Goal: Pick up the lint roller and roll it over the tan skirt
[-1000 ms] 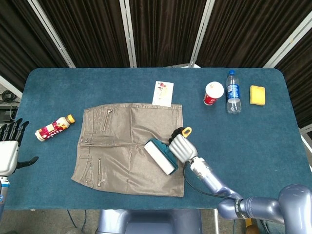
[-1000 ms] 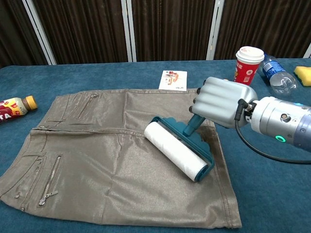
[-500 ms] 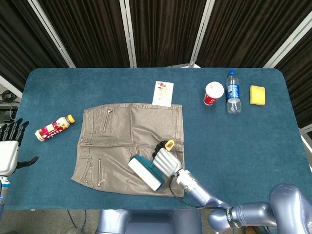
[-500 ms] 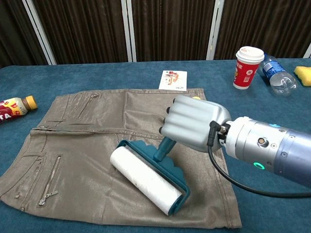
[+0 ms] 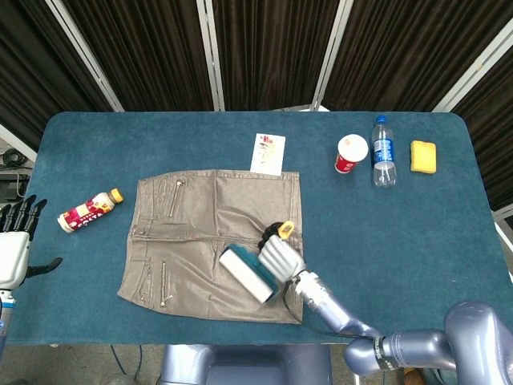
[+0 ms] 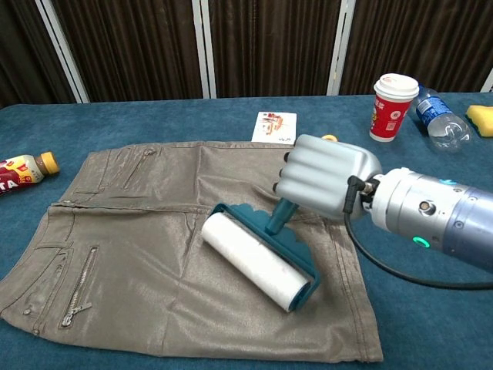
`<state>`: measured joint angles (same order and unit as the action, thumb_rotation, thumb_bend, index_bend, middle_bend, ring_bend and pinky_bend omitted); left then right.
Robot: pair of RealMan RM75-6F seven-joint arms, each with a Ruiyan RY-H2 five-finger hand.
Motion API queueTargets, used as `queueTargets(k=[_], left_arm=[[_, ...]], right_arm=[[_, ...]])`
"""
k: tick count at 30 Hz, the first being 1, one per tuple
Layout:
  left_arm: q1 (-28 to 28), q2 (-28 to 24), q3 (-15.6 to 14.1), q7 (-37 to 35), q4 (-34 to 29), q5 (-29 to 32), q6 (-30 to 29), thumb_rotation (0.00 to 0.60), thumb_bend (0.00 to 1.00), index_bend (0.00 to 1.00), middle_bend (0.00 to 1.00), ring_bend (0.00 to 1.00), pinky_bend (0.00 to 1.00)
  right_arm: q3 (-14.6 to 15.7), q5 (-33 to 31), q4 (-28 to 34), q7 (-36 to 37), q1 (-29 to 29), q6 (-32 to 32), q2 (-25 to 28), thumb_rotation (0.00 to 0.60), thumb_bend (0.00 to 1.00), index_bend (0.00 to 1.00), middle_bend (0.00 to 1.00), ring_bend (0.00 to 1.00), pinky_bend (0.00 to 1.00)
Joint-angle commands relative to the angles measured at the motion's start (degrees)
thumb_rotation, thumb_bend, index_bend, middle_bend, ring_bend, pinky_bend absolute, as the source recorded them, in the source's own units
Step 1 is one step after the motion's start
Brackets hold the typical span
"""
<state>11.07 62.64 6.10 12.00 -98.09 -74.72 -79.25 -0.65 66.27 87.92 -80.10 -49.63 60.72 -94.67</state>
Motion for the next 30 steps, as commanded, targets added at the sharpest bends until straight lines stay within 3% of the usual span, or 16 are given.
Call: queueTargets(k=[1,12,21,23,25,27,30], left_arm=[[0.0,0.0,0.0,0.1,0.0,-0.1,0.0,0.600,0.00,0.00,0.00,0.00,0.00],[0.1,0.6,0.0,1.4,-0.1,0.3,-0.2,0.600,0.00,0.00,0.00,0.00,0.00],[0.2,1.0,-0.1,2.2,-0.2,0.5,-0.1,0.600,0.00,0.00,0.00,0.00,0.00],[0.2,1.1,-0.2,2.4,-0.2,0.5,0.0,0.600,0.00,0.00,0.00,0.00,0.00],[0.2,1.1,-0.2,2.5,-0.3,0.5,0.1,0.600,0.00,0.00,0.00,0.00,0.00],[0.3,1.1,-0.2,2.6,-0.4,0.4,0.0,0.600,0.00,0.00,0.00,0.00,0.00],[0.2,1.1,-0.2,2.7,-0.5,0.3,-0.1,0.600,0.00,0.00,0.00,0.00,0.00]], right_arm=[[0.1,-1.1,-2.1,0.7,0.7,0.5,1.5,0.600,1.00,0.45,0.45,0.33,0.40],[1.0,-4.4,-12.7,7.3,4.6,0.5,5.7,0.600,1.00,0.45,0.45,0.33,0.40],[0.9,-6.6,-17.5,12.4,7.0,-0.8,7.1,0.600,0.99,0.43,0.45,0.32,0.40],[0.7,-7.5,-18.5,13.3,7.5,-1.1,7.2,0.600,0.82,0.31,0.43,0.30,0.40],[0.5,-8.3,-18.8,14.3,8.0,-1.7,7.4,0.600,0.31,0.07,0.29,0.21,0.36],[0.1,-9.5,-18.1,15.9,8.5,-2.5,7.9,0.600,0.04,0.00,0.14,0.12,0.30],[-0.6,-10.4,-16.5,17.2,9.1,-2.2,8.9,0.600,0.00,0.00,0.02,0.04,0.22]])
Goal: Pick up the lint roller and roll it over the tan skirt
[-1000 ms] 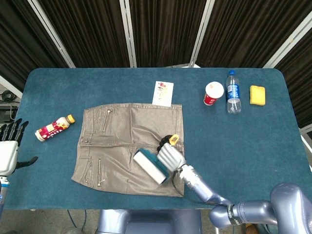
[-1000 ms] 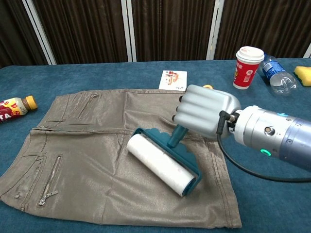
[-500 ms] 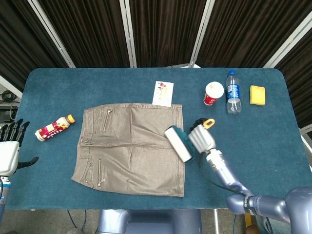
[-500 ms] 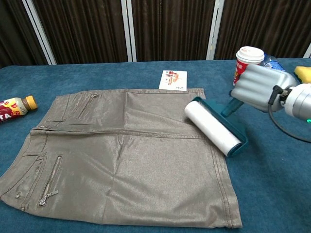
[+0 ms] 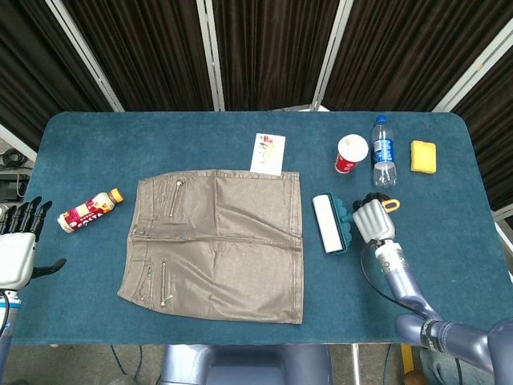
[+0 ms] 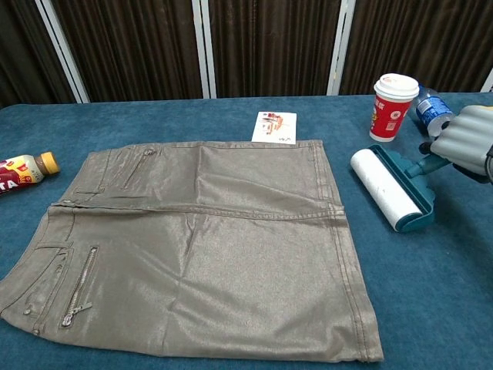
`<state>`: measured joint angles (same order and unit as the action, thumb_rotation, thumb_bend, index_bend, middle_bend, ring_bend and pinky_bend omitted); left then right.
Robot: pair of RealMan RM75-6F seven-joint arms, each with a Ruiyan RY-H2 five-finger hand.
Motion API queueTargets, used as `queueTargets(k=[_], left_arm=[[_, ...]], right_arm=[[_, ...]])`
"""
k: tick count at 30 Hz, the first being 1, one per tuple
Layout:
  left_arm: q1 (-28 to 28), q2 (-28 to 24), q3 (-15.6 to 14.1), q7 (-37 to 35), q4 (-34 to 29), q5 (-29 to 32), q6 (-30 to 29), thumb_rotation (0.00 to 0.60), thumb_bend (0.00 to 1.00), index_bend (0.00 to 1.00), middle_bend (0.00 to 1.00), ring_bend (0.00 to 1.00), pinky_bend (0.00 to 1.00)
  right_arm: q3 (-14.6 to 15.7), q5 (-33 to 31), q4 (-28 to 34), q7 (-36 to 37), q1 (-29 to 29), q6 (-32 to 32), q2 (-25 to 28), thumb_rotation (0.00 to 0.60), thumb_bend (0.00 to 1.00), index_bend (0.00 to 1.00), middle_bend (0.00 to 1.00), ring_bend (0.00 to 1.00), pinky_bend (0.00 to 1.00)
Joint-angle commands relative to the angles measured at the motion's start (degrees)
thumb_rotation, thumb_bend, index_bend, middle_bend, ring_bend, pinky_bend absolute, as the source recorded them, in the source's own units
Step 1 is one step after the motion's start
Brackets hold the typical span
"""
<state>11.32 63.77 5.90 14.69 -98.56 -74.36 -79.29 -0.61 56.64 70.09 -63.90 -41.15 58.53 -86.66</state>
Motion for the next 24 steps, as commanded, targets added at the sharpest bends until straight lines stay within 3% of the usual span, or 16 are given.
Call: queueTargets(k=[1,8,11,17,24], left_arm=[[0.0,0.0,-0.1,0.0,-0.1,-0.1,0.0,0.600,0.00,0.00,0.00,0.00,0.00],[-0.6,-0.9,-0.3,-1.4,-0.9,-1.5,-1.0,0.600,0.00,0.00,0.00,0.00,0.00],[-1.2,-1.3,-0.6,-2.6,-0.9,-3.1,-2.5,0.600,0.00,0.00,0.00,0.00,0.00],[-3.2,-1.7,-1.4,-4.3,-1.1,-6.0,-6.1,0.600,0.00,0.00,0.00,0.00,0.00],[-5.7,-1.6,-2.9,-5.3,-1.2,-8.5,-9.4,0.600,0.00,0.00,0.00,0.00,0.00]], right_arm=[[-0.9,-0.9,2.0,1.2,0.8,0.6,1.3,0.600,0.00,0.00,0.01,0.02,0.20],[-2.0,1.3,11.7,6.4,4.3,7.3,8.0,0.600,0.00,0.00,0.00,0.00,0.11],[-1.9,5.8,17.3,15.2,8.2,12.6,13.4,0.600,0.00,0.00,0.00,0.00,0.05],[-0.6,15.0,20.5,33.7,15.6,21.4,20.1,0.600,0.00,0.00,0.00,0.00,0.00],[0.8,20.0,21.3,47.5,22.1,26.6,22.2,0.600,0.00,0.00,0.00,0.00,0.00]])
